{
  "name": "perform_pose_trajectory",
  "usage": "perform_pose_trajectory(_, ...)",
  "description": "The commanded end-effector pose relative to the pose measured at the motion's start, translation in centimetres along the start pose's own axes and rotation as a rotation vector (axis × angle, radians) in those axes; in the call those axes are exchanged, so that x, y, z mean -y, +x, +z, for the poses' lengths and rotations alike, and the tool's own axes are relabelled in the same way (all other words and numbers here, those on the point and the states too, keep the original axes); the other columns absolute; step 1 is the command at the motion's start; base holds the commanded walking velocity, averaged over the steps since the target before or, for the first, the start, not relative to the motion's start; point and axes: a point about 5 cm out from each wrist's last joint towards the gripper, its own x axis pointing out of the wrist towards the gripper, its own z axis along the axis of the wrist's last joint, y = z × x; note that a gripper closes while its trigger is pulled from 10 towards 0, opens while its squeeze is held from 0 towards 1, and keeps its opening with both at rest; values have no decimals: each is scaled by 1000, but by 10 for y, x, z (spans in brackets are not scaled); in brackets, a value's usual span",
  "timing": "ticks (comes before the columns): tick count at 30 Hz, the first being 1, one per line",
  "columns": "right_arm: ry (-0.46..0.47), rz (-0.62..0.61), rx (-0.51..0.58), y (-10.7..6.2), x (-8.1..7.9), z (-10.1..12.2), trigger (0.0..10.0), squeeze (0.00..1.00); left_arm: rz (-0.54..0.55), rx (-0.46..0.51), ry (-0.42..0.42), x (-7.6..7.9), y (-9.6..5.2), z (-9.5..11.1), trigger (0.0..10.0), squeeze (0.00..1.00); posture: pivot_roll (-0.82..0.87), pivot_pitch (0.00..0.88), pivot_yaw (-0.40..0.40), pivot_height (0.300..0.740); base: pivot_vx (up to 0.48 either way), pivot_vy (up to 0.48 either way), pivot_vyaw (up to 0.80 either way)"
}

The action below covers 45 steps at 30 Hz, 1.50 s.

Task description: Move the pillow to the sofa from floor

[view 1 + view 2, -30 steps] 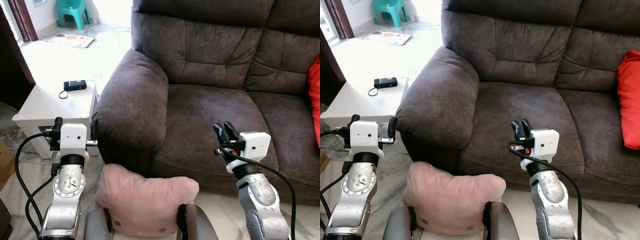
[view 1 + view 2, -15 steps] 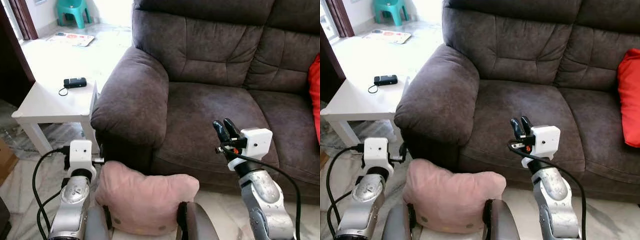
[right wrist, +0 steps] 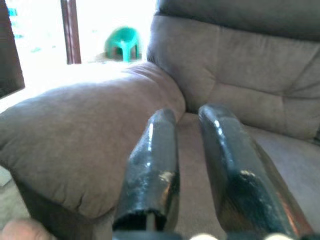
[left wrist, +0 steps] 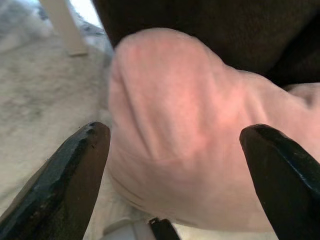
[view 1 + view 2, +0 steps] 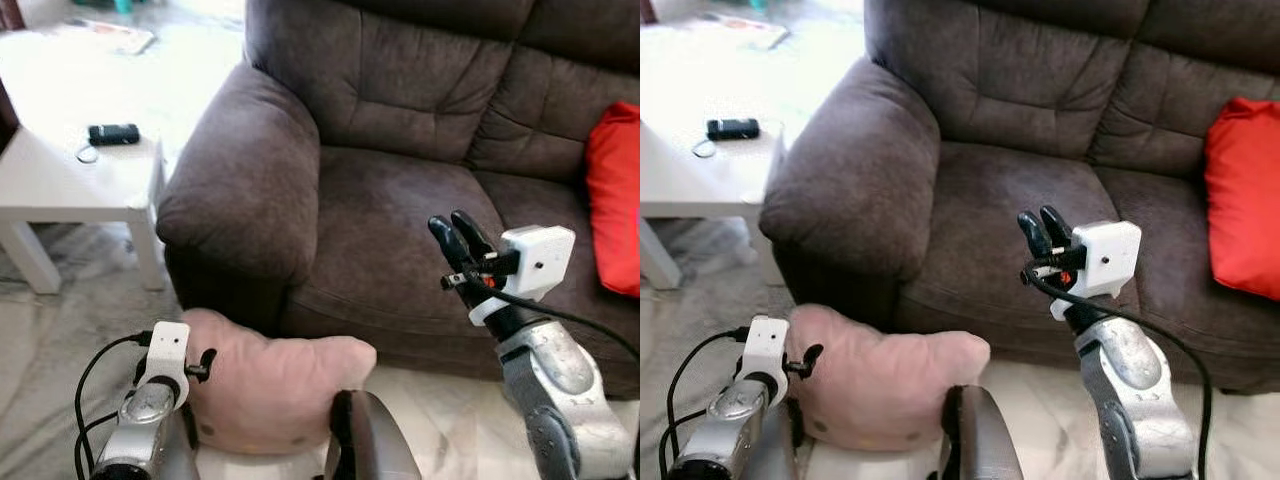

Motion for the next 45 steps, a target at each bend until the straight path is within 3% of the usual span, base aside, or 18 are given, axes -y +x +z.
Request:
perform_pose_trajectory(1,-3,-9,-4,-5,3,8,10000,0,-27,-17,6,5,0,-6,10000,0,-87,190,-269,526,0,0,0)
perform_pose_trajectory(7,14,12,-34,-9,-3,12,10000,0,39,-9,28,-10,-1,-8,10000,0,-90,225,-289,526,0,0,0)
perform_pose_trajectory(13,22,23,-60,-14,-4,15,10000,0,96,80,14,-20,-2,7,10000,0,-92,254,-309,526,0,0,0)
perform_pose_trajectory(16,17,30,-72,-16,-4,17,10000,0,165,177,-61,-31,3,26,10000,0,-110,258,-319,526,0,0,0)
perform_pose_trajectory(21,7,33,-79,-20,-2,27,10000,0,198,198,-110,-37,7,34,10000,0,-132,277,-339,526,0,0,0)
perform_pose_trajectory(24,4,43,-87,-21,-2,28,10000,0,191,202,-134,-36,8,33,10000,0,-136,282,-347,526,0,0,0)
perform_pose_trajectory(29,7,73,-97,-22,-6,35,10000,0,117,238,-247,-34,12,40,10000,0,-141,301,-375,526,0,0,0)
perform_pose_trajectory(37,5,84,-107,-28,-7,42,10000,0,117,226,-192,-43,13,41,10000,0,-156,318,-385,526,0,0,0)
perform_pose_trajectory(45,-1,96,-123,-31,-7,47,10000,0,123,200,-201,-53,15,41,10000,0,-178,332,-396,526,0,0,0)
